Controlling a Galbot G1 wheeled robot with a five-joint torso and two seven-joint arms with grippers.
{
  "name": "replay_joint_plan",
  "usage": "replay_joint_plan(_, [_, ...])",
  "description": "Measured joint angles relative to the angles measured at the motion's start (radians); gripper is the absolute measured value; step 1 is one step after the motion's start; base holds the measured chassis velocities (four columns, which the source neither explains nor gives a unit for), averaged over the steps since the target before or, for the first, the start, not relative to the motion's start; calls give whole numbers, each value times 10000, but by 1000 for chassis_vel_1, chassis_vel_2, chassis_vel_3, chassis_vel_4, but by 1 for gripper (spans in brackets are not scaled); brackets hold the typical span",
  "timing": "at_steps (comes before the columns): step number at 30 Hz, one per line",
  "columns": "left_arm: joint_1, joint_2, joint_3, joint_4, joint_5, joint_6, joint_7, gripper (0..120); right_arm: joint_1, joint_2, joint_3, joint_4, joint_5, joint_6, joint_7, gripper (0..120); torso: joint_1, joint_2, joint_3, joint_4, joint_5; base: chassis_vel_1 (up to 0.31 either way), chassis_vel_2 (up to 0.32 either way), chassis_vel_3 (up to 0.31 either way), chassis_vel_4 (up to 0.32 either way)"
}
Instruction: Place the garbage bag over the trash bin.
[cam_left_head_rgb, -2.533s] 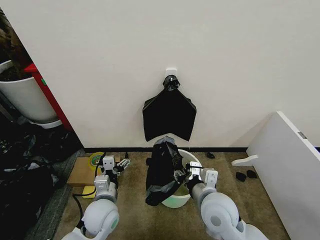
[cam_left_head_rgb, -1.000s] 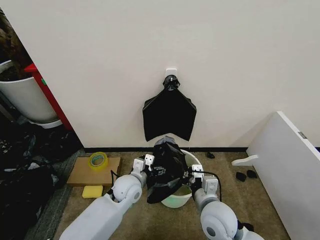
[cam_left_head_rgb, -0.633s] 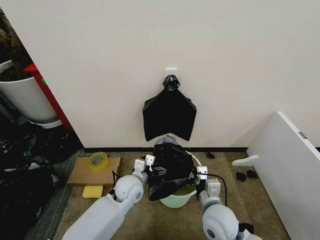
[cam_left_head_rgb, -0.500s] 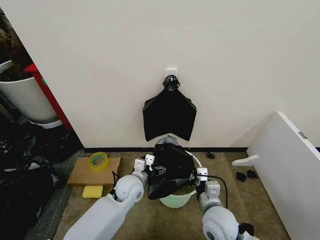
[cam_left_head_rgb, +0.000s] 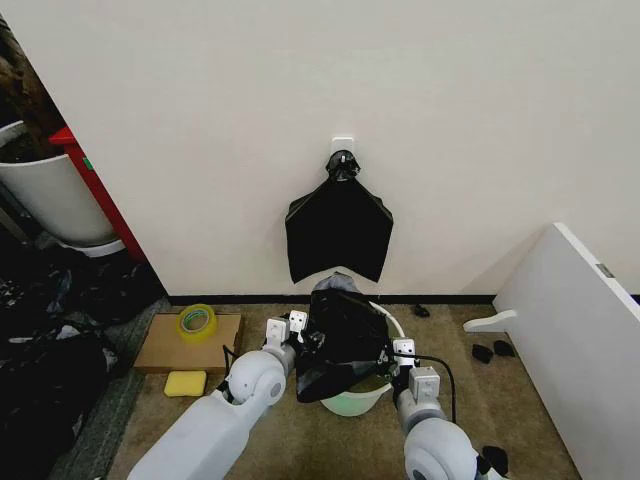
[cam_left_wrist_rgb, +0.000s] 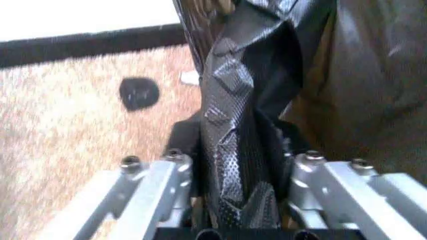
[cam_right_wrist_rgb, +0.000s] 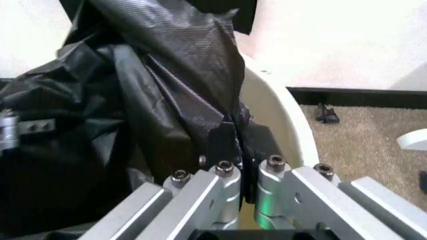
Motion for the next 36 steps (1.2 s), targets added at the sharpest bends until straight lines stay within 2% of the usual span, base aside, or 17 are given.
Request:
replay_joint_plan(3, [122,49,-329,-233,-257,484,-239,12,1,-11,-6,-43,-198,233,-63,0,0,0,1,0,-1,0,0,0,0])
replay_joint_plan(5, [181,75,-451,-323,-288,502,-269,10,6,-19,-8,-92,-313,404,-129,0,1,-1,2,-1,-2,0,0,0,0])
replay_joint_plan(7, [386,173,-857,-727,-305,455,-310,1,42,-35,13,-285,-773,1169,-464,0,0,-1,2,-3,0,0,0,0,0])
replay_joint_plan(8, [386,173,-857,-727,-305,455,-310,1,42,-35,13,-285,-773,1169,-464,0,0,-1,2,-3,0,0,0,0,0])
replay_joint_plan(12, [1069,621,-1646,-1675,-53,251,-204,1,184,-39,145,-501,-912,2351,-1017,0,0,-1,2,2,0,0,0,0,0])
replay_joint_plan(16, [1544,906,-1831,-2180,323,202,-33,1,314,-11,259,-575,-790,2745,-1249,0,0,-2,1,3,1,0,0,0,0])
replay_joint_plan(19, [2164,1174,-1969,-3062,566,249,153,1,542,51,488,-731,-414,2972,-1416,0,0,-2,1,3,0,0,0,0,0])
replay_joint_plan(25, [2464,1481,-2016,-3871,1109,188,450,1,428,37,1031,-873,-14,2827,-1432,0,0,-1,1,-3,0,0,0,0,0])
replay_joint_plan(27, [2597,1603,-2085,-4265,1251,-118,465,1,316,-8,1253,-894,178,2614,-1323,0,0,-1,0,2,3,0,0,0,0])
replay_joint_plan(30, [2611,1716,-2547,-4610,1135,-280,492,1,94,-105,1409,-830,275,2481,-1237,0,0,-1,-1,-2,1,0,0,0,0])
replay_joint_plan(36, [2423,1767,-3263,-4721,668,-587,385,1,-181,-202,1334,-619,293,2434,-1201,0,0,-2,0,1,-1,0,0,0,0])
